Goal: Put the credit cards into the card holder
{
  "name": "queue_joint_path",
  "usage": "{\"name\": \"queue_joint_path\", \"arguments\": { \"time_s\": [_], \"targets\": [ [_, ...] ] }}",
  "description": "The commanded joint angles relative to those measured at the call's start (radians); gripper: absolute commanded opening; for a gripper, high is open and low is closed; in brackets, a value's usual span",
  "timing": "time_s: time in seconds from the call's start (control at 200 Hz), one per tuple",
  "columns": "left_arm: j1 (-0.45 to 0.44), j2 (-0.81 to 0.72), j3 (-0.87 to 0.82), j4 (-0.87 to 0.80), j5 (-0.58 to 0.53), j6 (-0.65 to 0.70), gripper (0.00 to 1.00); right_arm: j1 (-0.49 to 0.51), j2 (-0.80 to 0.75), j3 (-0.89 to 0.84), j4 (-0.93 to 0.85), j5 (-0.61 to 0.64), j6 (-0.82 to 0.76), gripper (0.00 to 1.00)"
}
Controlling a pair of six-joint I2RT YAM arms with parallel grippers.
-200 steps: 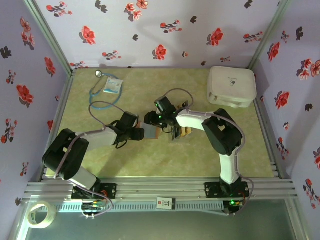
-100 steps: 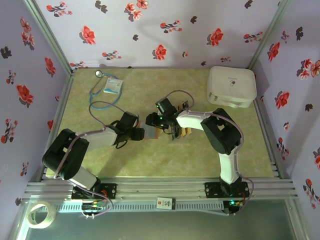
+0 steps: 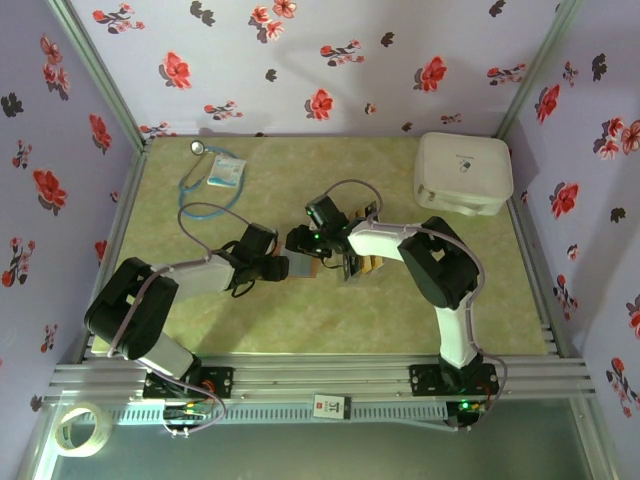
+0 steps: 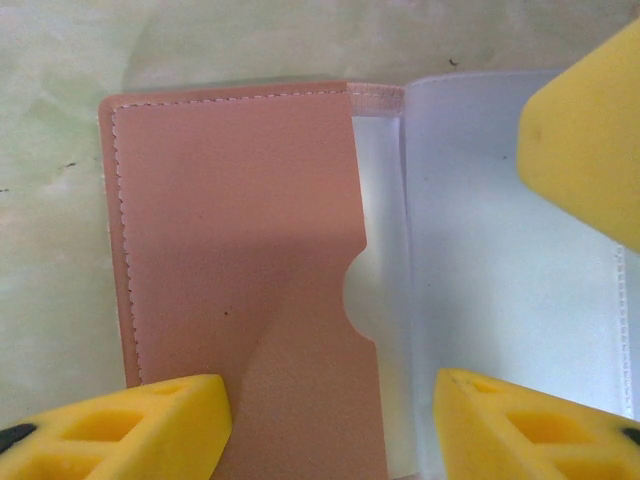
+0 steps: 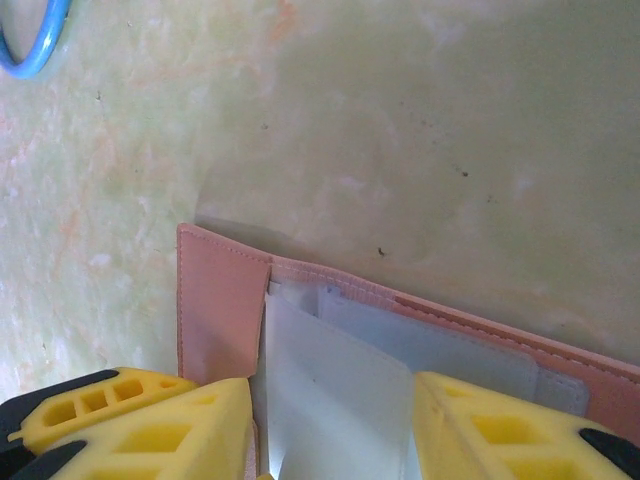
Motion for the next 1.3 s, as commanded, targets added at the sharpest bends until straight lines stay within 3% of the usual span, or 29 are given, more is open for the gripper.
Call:
{"name": "queue_joint_path", "arguments": {
  "time_s": [0.0, 0.17, 0.3, 0.4, 0.67, 0.975, 1.295],
  "targets": [
    [0.002, 0.069, -0.035, -0.025, -0.002, 0.01, 0.6, 0.007, 0.017, 0.036, -0.021, -0.022, 0.005, 0.45],
    [0.021, -0.054, -0.048, -0.046, 0.001, 0.005, 0.68, 0.02, 0.0, 0.051, -0.019, -0.036, 0.019, 0.46],
    [0.055, -0.21, -0.075, -0.045, 0.022, -0.024, 0.81, 0.037, -0.004, 0.071, -0.021, -0.035, 0.034, 0.47],
    [0.089, -0.33, -0.1, -0.047, 0.033, -0.05, 0.99, 0.056, 0.006, 0.097, -0.022, -0.031, 0.047, 0.48],
    [0.151, -0.545, -0.135, -0.092, 0.033, -0.101, 1.0, 0.097, 0.11, 0.198, -0.031, -0.015, 0.077, 0.49],
    [0.163, -0.54, -0.144, -0.103, 0.034, -0.114, 1.0, 0.106, 0.198, 0.265, -0.014, -0.03, 0.102, 0.49],
    [0.165, -0.506, -0.137, -0.112, 0.035, -0.115, 1.0, 0.106, -0.033, 0.124, -0.053, -0.009, 0.011, 0.51]
  ]
}}
